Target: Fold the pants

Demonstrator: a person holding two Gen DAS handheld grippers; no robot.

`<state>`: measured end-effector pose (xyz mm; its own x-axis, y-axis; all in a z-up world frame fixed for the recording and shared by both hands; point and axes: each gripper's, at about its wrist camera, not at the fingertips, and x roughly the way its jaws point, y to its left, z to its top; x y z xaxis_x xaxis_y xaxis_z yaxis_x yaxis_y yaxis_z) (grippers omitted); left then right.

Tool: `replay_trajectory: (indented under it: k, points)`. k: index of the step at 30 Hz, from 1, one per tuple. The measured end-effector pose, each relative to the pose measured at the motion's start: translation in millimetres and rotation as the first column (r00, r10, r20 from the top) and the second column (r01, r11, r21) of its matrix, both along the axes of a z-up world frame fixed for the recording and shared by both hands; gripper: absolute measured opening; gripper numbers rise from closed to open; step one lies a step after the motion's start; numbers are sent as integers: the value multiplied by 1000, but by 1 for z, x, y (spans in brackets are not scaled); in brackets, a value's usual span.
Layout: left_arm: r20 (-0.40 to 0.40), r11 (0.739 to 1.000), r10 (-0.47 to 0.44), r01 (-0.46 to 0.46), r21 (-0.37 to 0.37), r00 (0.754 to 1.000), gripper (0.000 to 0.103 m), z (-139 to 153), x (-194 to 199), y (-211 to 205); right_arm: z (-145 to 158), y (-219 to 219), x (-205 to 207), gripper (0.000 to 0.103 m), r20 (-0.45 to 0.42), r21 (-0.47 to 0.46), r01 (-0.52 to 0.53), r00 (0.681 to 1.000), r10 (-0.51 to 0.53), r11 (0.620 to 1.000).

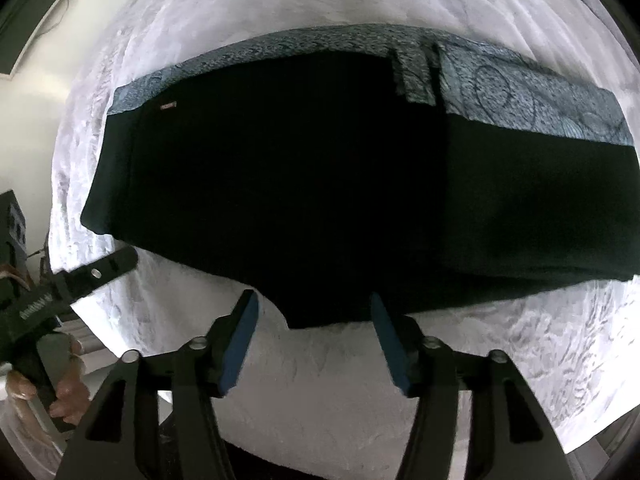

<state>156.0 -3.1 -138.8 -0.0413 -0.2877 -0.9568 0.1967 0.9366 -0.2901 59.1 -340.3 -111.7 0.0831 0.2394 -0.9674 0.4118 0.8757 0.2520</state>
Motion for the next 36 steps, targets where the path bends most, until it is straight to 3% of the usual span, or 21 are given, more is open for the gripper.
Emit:
replay_trajectory:
  k: [6,8,13,20,24,28,30,32,34,36]
  points:
    - [-24,986,74,-77,-146,997,103,4,19,18,-15,8,11,66,-24,-23,-14,1000,13,1000]
    - [-62,970,91,-102,-219,994,103,0,24,24,-21,9,12,66,-38,-28,-27,999,26,999]
    - [-86,939,104,-126,-320,991,103,-17,26,20,-30,18,24,70,-51,-23,-50,998,49,998]
    - [-101,904,168,-194,-381,981,103,-33,34,20,-37,23,31,73,-56,-24,-67,996,65,997]
    - [-88,912,196,-215,-348,977,103,-29,37,13,-42,29,33,75,-56,-29,-82,995,80,996]
    - [72,945,104,-76,-317,992,103,5,27,-8,-44,30,31,75,-45,-19,-78,996,77,997]
    - [117,958,82,-46,-283,990,103,12,25,-17,-44,30,32,75,-37,-11,-74,997,74,997]
    - [107,976,98,-75,-204,989,101,3,30,-22,-42,30,33,75,-31,-9,-76,997,76,997]
    - [100,988,136,-128,-84,986,76,-9,35,-21,-36,31,33,76,-21,-19,-78,997,78,997]
    - [106,990,139,-136,-36,985,64,-13,38,-20,-24,26,37,76,7,-32,-83,997,83,996]
